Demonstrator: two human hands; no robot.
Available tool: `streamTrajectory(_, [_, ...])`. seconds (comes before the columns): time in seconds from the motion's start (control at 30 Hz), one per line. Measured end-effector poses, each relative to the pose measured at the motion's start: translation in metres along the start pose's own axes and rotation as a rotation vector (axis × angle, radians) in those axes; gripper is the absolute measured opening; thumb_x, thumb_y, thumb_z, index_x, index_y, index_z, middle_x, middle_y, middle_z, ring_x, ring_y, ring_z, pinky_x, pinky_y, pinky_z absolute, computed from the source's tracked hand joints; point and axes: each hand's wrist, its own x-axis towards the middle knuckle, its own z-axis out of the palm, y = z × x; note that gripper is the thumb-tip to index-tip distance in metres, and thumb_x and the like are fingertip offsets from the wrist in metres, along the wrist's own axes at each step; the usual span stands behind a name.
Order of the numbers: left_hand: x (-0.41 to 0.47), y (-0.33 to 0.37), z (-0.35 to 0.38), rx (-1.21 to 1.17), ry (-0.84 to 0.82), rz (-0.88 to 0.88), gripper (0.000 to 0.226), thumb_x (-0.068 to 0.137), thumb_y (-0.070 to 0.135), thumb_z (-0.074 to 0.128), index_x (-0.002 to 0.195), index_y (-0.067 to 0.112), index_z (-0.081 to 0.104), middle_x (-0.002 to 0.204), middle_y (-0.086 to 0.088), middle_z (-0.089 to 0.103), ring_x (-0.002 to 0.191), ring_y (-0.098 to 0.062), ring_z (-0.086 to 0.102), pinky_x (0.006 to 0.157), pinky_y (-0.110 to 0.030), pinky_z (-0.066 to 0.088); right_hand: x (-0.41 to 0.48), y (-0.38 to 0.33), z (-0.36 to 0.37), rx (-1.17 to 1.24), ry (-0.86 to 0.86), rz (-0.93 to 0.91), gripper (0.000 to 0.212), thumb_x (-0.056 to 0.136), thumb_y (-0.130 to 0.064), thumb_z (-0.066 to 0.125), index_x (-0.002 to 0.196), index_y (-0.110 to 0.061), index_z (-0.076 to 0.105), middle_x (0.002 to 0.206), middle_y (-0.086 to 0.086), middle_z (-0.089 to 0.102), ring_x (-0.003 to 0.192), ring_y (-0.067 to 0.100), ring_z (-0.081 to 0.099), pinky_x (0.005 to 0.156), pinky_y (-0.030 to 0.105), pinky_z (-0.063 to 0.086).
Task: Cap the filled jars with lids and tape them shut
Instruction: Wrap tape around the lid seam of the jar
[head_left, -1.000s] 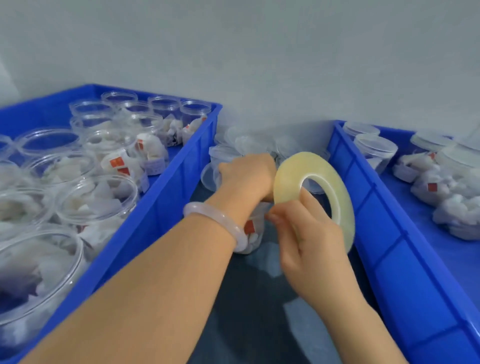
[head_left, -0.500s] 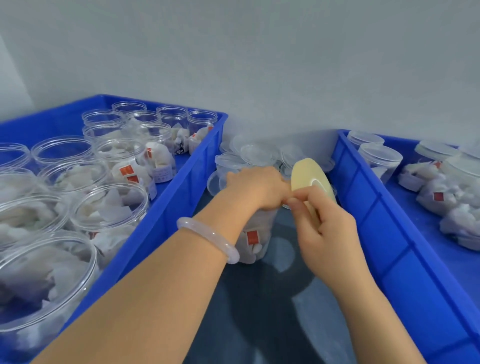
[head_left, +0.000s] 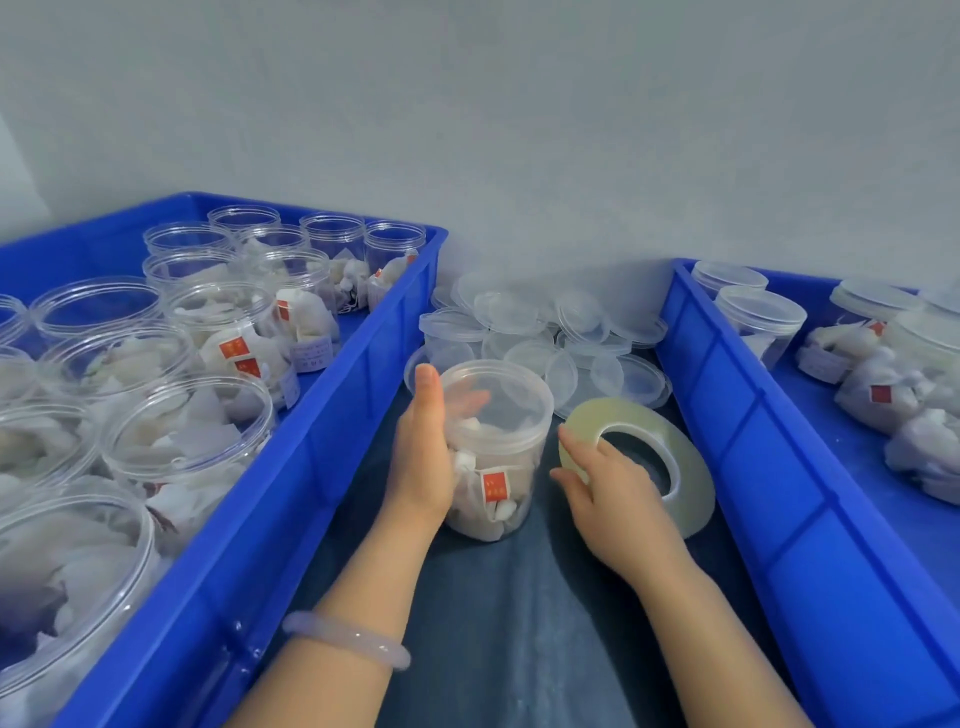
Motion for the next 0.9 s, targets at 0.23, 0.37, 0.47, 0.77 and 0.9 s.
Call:
streamTrajectory(0.23, [0.014, -0.007, -0.001, -0.141, -0.089, 0.0, 0.086, 0.067, 0.074, 0.025, 0.099, 0.008, 0.07, 0.095, -0.014, 0.073, 0.098, -0.027, 0.067, 0.095, -0.04, 0.049, 0.001, 0.003, 0.007, -0.271, -0.011, 0.018, 0.05, 0.097, -0.044, 0.044, 0.143, -0.028, 0.035, 0.138, -0.001, 0.048, 0.136, 0.027, 0.025, 0.108, 0.039, 0.024])
streamTrajectory(0.37, [0.015, -0.013, -0.005, -0.156, -0.147, 0.02, 0.081, 0.073, 0.068, 0.017, 0.095, 0.011, 0.071, 0.09, -0.006, 0.075, 0.089, -0.016, 0.07, 0.076, -0.02, 0.055, -0.004, -0.01, -0.007, 0.245, 0.26, -0.093, 0.039, 0.089, -0.026, 0.065, 0.127, -0.023, 0.058, 0.141, -0.003, 0.048, 0.134, 0.015, 0.039, 0.112, 0.029, 0.028])
streamTrajectory(0.47, [0.013, -0.014, -0.007, -0.136, -0.155, 0.024, 0.079, 0.075, 0.068, 0.016, 0.095, 0.014, 0.071, 0.092, -0.003, 0.075, 0.09, -0.013, 0.07, 0.075, -0.021, 0.053, -0.011, -0.024, -0.017, 0.922, 0.091, -0.202, 0.042, 0.08, -0.018, 0.065, 0.121, -0.025, 0.061, 0.124, -0.013, 0.063, 0.114, 0.007, 0.06, 0.097, 0.024, 0.046])
streamTrajectory(0.77, [0.01, -0.017, -0.007, -0.12, -0.131, 0.039, 0.082, 0.075, 0.068, 0.016, 0.099, 0.01, 0.07, 0.096, -0.012, 0.073, 0.094, -0.022, 0.069, 0.089, -0.037, 0.051, -0.001, -0.029, 0.011, 1.332, 0.209, -0.149, 0.028, 0.066, -0.019, 0.071, 0.093, -0.023, 0.078, 0.104, -0.006, 0.073, 0.107, 0.011, 0.065, 0.086, 0.019, 0.051])
streamTrajectory(0.9, [0.013, -0.018, -0.007, -0.156, -0.146, 0.039, 0.078, 0.077, 0.065, 0.017, 0.095, 0.009, 0.069, 0.092, -0.011, 0.072, 0.089, -0.02, 0.069, 0.084, -0.032, 0.052, 0.001, -0.03, 0.014, 1.368, 0.188, -0.135, 0.024, 0.066, -0.038, 0.08, 0.086, -0.026, 0.079, 0.106, -0.004, 0.072, 0.112, 0.015, 0.063, 0.09, 0.022, 0.049])
